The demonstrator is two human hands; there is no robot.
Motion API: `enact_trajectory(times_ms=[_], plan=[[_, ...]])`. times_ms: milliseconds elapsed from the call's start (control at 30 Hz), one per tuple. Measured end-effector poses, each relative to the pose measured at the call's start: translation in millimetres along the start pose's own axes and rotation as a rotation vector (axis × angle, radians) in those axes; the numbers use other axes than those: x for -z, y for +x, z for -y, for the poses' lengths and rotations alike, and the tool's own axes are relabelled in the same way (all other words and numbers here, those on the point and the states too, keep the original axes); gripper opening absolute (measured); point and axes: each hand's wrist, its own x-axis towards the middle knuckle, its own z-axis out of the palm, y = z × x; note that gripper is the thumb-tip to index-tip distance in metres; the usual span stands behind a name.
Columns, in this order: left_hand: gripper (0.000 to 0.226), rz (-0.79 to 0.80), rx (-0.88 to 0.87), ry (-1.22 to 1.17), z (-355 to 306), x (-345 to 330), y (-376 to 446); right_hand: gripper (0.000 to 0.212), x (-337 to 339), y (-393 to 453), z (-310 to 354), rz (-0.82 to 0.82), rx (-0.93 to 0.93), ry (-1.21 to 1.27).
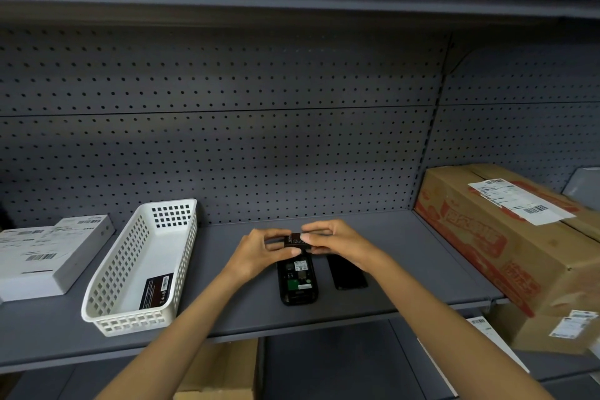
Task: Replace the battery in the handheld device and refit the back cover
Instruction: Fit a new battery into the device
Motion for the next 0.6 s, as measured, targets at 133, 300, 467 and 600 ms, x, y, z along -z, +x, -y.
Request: enact_trajectory(times_ms=[133,300,467,600], plan=[[0.046,0.02,-0.03,0.139,2.7,-0.7,-4.0,0.052,3.5,-5.4,0.1,0.091,-0.043,-0.133],[0.052,0.047,-0.054,0.288,5.3,-1.3,-8.7,0.042,3.6,-8.8,-3.3,0.141,-0.076,-0.112],[0.045,0.046,-0.048,0.288,3.4,-4.0,-13.3,0.033,-1.8,-10.6,-8.1,0.152,-0.073,-0.055],[0.047,0.054,-0.046,0.313,4.1,-4.4,-14.4,0.031,-1.6,-11.0,-9.8,0.142,-0.06,-0.07]])
